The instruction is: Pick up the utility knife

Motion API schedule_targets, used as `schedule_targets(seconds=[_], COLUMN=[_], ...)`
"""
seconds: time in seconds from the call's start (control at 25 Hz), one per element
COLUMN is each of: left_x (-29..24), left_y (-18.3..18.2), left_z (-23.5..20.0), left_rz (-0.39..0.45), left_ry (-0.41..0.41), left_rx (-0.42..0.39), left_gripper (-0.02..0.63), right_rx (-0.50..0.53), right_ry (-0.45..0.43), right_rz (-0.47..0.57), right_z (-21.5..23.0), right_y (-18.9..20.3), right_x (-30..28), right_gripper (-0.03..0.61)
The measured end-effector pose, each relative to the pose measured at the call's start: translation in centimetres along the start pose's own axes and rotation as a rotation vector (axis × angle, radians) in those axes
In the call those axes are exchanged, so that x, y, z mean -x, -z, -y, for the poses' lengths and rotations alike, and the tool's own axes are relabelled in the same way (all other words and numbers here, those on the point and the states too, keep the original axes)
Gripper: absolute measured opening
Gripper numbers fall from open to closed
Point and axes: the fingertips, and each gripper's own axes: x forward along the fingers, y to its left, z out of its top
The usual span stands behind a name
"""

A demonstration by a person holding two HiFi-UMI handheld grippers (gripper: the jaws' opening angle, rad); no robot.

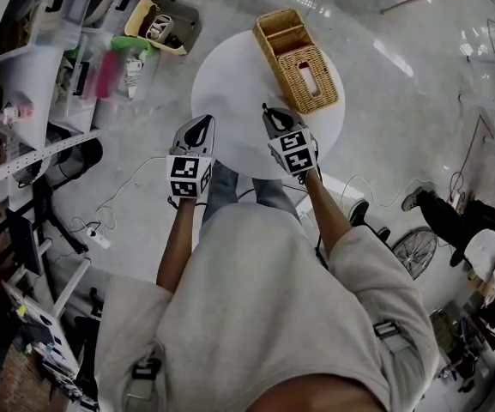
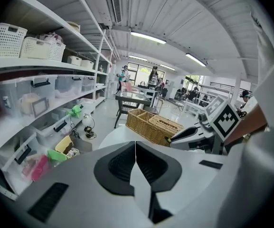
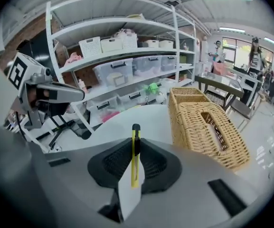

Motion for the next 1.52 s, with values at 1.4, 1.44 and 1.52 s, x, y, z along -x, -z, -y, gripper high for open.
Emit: schedule_targets(seconds=[1.4, 1.44, 1.52], left_x=[4.0, 4.1, 4.3], left_y=[-19.2, -19.4, -19.8], left_z=[0.5, 0.5, 0.5], left_rz=[0.377, 0.381, 0.389], left_ry=[-0.055, -0.054, -0.052], left_rx=[-0.152, -0.156, -0.163], left_gripper=[0.021, 0.021, 0.021], right_rx=[0.025, 0.025, 0.023], right_ry=[0.263, 0.269, 0.282], right_rz=[0.610, 0.620, 0.639], right_z=[5.7, 5.7, 5.9], right_y=[-17.8, -18.0, -18.4], right_x=[17.5, 17.9, 18.4], right_gripper=[0.071, 0.071, 0.071])
